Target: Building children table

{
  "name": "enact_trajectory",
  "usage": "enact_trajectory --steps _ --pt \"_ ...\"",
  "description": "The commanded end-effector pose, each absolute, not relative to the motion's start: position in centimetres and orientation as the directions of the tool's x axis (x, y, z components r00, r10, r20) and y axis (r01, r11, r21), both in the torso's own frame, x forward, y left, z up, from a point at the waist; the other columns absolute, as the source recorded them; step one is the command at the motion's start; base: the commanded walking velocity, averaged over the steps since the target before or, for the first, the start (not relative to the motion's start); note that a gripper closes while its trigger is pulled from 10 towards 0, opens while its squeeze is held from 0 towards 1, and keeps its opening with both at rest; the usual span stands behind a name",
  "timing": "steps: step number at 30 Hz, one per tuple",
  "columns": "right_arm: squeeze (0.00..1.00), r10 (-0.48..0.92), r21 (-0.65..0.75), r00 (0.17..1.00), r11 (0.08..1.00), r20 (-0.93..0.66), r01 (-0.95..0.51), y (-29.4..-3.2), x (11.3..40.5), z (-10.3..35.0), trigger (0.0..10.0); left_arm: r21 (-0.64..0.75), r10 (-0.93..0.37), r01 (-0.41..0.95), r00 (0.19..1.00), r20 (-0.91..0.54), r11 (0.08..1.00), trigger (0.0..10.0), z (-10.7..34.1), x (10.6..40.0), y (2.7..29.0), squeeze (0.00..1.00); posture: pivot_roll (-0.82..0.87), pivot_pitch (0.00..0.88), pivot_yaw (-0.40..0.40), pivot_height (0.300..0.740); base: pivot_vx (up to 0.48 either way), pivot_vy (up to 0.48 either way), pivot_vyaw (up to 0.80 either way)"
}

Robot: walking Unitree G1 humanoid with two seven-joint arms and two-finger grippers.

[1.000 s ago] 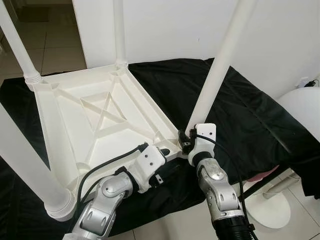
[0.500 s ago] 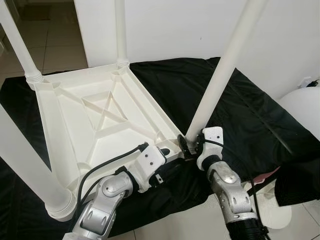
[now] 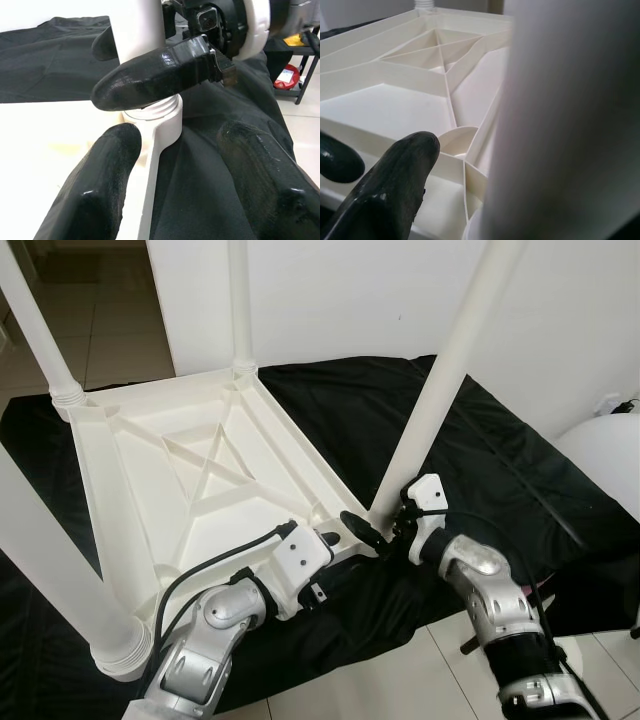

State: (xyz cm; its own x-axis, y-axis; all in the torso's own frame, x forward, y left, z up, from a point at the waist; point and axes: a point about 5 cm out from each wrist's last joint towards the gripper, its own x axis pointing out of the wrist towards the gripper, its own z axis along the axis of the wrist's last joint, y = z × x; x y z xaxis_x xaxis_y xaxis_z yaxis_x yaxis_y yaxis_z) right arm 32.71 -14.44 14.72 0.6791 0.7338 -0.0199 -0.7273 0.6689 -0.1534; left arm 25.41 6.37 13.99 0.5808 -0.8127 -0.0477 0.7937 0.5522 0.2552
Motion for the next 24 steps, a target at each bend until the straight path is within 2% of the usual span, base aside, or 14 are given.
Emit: enact_trajectory --steps 1,2,3,16,17,18,24 --pt "0.0 0.754 -0.154 0.656 0.644 -0.039 -0.749 -14.6 33.0 14.3 1.3 0.255 -0.783 0.766 0.62 -0.049 0.59 10.0 13.8 25.7 6.4 0.0 -0.01 0.032 -0.039 0.74 0.0 0.0 0.0" --pt "0.0 0.754 -0.154 0.656 0.644 -0.039 -0.749 -14.6 33.0 14.3 1.3 0.255 -0.783 0.766 0.62 -0.049 0.59 10.0 13.8 25.7 6.4 0.0 -0.01 0.032 -0.039 0.74 0.0 0.0 0.0" --pt "0.0 0.757 -0.152 0.65 0.637 -0.059 -0.756 -14.8 33.1 14.1 0.0 0.257 -0.781 0.763 0.623 -0.049 0.593 10.0 13.8 25.7 6.5 0.0 0.0 0.033 -0.043 0.74 0.0 0.0 0.0" --pt "0.0 0.748 -0.104 0.659 0.651 -0.08 -0.752 -15.7 32.6 12.9 0.0 0.251 -0.774 0.758 0.631 -0.05 0.602 10.0 13.7 25.4 6.7 0.0 0.01 0.039 -0.048 0.74 0.0 0.0 0.0" --pt "0.0 0.745 -0.092 0.663 0.657 -0.071 -0.748 -15.7 32.6 12.9 3.8 0.25 -0.774 0.759 0.631 -0.05 0.602 10.0 13.7 25.4 6.7 0.0 0.0 0.041 -0.048 0.74 0.0 0.0 0.0" --pt "0.0 0.726 -0.071 0.685 0.681 -0.058 -0.728 -15.9 32.6 12.9 10.0 0.249 -0.775 0.76 0.629 -0.052 0.6 10.0 13.6 25.3 6.7 0.0 0.0 0.043 -0.048 0.74 0.0 0.0 0.0" --pt "0.0 0.703 -0.054 0.71 0.708 -0.041 -0.704 -16.0 32.6 13.1 10.0 0.249 -0.776 0.761 0.629 -0.053 0.599 10.0 13.6 25.3 6.7 0.0 0.0 0.045 -0.051 0.74 0.0 0.0 0.0"
